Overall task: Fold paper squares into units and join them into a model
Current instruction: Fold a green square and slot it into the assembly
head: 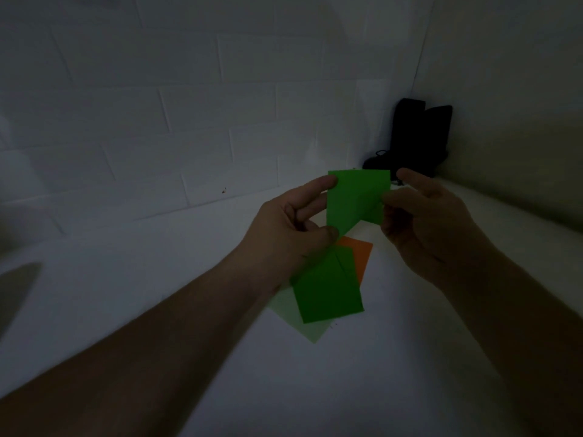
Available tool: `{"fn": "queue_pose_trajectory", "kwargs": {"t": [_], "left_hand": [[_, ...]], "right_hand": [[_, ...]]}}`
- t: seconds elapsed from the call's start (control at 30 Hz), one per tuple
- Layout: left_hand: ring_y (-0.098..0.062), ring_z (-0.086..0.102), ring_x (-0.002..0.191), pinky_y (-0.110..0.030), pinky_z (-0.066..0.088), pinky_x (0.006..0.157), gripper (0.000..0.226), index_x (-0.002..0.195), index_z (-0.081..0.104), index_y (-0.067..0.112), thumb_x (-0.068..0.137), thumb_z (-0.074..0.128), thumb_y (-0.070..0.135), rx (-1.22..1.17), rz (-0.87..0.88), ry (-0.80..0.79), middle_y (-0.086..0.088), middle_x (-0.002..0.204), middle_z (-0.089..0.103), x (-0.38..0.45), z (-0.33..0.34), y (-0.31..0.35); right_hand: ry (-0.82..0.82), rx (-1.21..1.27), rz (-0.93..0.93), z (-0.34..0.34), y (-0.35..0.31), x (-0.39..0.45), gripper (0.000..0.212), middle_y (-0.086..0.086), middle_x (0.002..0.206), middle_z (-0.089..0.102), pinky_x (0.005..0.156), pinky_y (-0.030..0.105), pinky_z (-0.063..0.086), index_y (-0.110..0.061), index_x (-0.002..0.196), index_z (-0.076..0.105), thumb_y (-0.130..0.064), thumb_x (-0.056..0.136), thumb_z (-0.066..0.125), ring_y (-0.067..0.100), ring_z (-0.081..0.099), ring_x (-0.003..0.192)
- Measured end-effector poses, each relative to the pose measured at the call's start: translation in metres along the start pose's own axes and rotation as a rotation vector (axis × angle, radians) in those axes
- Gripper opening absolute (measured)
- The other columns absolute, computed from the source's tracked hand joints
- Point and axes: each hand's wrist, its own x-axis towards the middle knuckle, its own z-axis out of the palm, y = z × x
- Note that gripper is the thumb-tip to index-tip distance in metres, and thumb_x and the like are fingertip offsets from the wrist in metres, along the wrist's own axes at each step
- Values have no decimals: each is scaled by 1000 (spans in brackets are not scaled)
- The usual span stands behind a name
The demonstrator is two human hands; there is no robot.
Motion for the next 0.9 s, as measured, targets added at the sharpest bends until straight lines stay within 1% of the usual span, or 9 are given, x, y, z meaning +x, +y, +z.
{"fn": "queue_pose_trajectory", "kwargs": {"t": [0.2,0.3,0.4,0.47,0.6,0.67,0.77,0.83,0.9], "left_hand": [[-33,48,81,-46,41,79,81,145,54,21,75,62,-18,-38,-2,-35,1,134,69,-2,-1,2],[-24,58,76,-42,48,81,78,143,56,18,78,59,-25,-32,-15,-29,0,135,68,-2,-1,2],[-25,68,82,-40,52,83,69,139,59,14,84,48,-26,-132,-74,-33,0,133,69,-2,2,7],[-27,69,86,-34,55,75,59,134,63,11,89,40,-19,-251,-143,-23,-2,129,71,-1,4,11],[-23,70,80,-28,60,64,39,131,65,6,97,51,-7,-310,-179,-4,-8,120,75,0,5,13],[-25,71,94,-31,62,74,54,137,61,8,87,62,-14,-281,-155,-47,-6,129,71,-1,5,7],[-35,64,108,-49,55,96,72,139,60,13,73,66,-15,-232,-127,-78,0,137,67,-2,3,3],[-38,64,113,-52,52,99,75,141,57,12,75,65,-22,-229,-128,-76,1,138,66,-3,4,4],[-35,64,116,-46,56,95,74,142,56,12,81,56,-30,-262,-143,-75,0,139,66,-4,6,8]], "right_hand": [[-9,11,-17,0,-1,-1,49,14,108,62,62,24,56,-26,131,57,1,91,64,13,62,71],[-13,38,-32,0,-2,-2,52,16,108,63,62,24,55,-24,135,55,3,91,63,13,63,71],[-4,30,-41,1,-2,-3,54,14,103,63,62,23,55,-23,137,54,3,91,64,13,63,70],[1,22,-39,0,-2,-3,55,14,107,63,61,23,55,-24,138,53,2,91,64,13,62,71],[16,5,-39,0,-1,-1,55,14,110,61,62,23,55,-24,139,51,2,92,63,11,63,69],[19,20,-35,-1,-1,0,53,13,106,62,59,23,54,-23,138,51,2,92,62,10,63,67],[16,28,0,-3,-1,2,48,13,110,62,58,23,53,-26,132,53,0,92,63,11,61,71],[18,19,16,-3,0,3,50,11,105,63,58,23,53,-27,133,52,-1,92,63,11,60,72],[20,26,23,-3,1,3,52,7,94,63,56,23,51,-25,137,50,-1,92,63,9,58,67]]}}
